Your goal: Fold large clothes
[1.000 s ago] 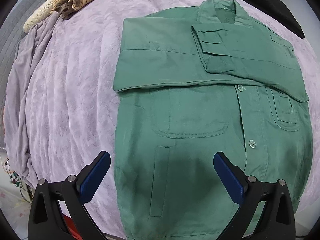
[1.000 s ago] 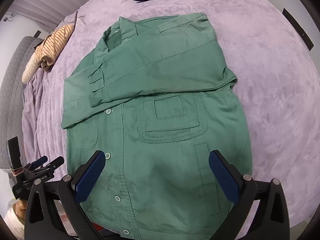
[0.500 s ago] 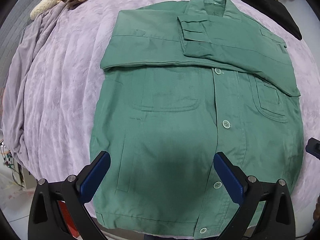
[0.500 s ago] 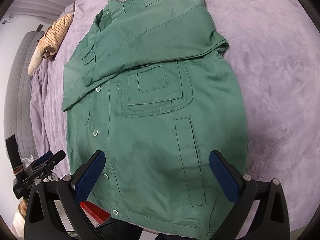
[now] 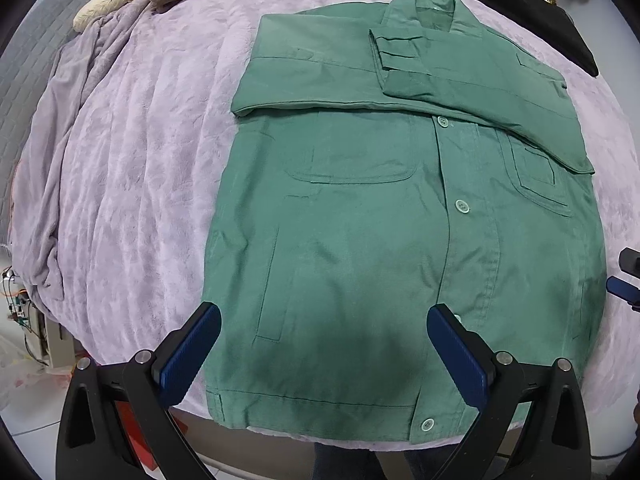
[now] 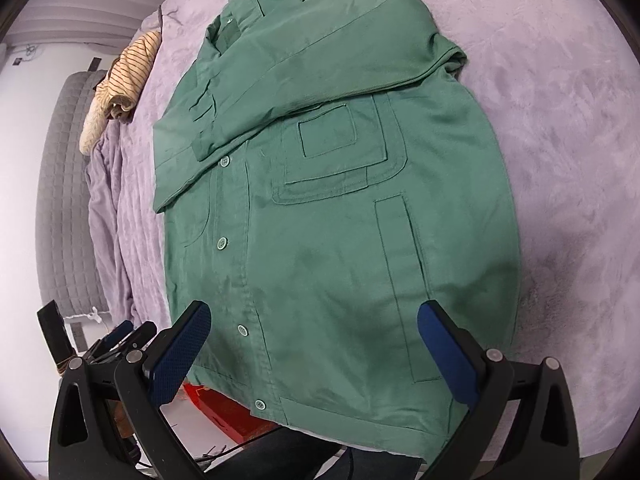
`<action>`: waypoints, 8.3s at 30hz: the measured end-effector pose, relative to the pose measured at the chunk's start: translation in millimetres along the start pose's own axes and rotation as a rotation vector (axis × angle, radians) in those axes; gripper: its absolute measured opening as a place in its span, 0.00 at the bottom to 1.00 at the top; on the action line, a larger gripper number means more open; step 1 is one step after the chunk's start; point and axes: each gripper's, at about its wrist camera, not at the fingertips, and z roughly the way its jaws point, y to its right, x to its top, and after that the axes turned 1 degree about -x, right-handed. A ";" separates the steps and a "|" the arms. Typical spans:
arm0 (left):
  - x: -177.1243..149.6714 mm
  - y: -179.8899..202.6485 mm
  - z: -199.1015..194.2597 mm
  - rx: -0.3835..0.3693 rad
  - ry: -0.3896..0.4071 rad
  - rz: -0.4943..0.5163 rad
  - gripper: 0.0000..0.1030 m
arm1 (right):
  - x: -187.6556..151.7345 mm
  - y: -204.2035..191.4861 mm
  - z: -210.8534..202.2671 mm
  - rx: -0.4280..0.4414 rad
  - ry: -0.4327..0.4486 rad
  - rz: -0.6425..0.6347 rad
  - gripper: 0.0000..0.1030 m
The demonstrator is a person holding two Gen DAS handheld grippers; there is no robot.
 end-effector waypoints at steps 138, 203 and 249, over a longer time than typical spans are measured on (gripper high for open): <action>264.5 -85.3 108.9 -0.026 0.202 -0.056 0.73 | 265.3 5.4 18.8 -0.370 0.319 -0.054 0.25; 69.2 -115.7 76.6 -0.046 0.011 -0.045 1.00 | 39.2 -103.8 80.8 -0.247 0.102 -0.065 0.81; 153.6 -166.0 131.0 -0.110 0.020 -0.072 1.00 | 36.0 -159.4 176.2 0.004 -0.115 0.104 0.83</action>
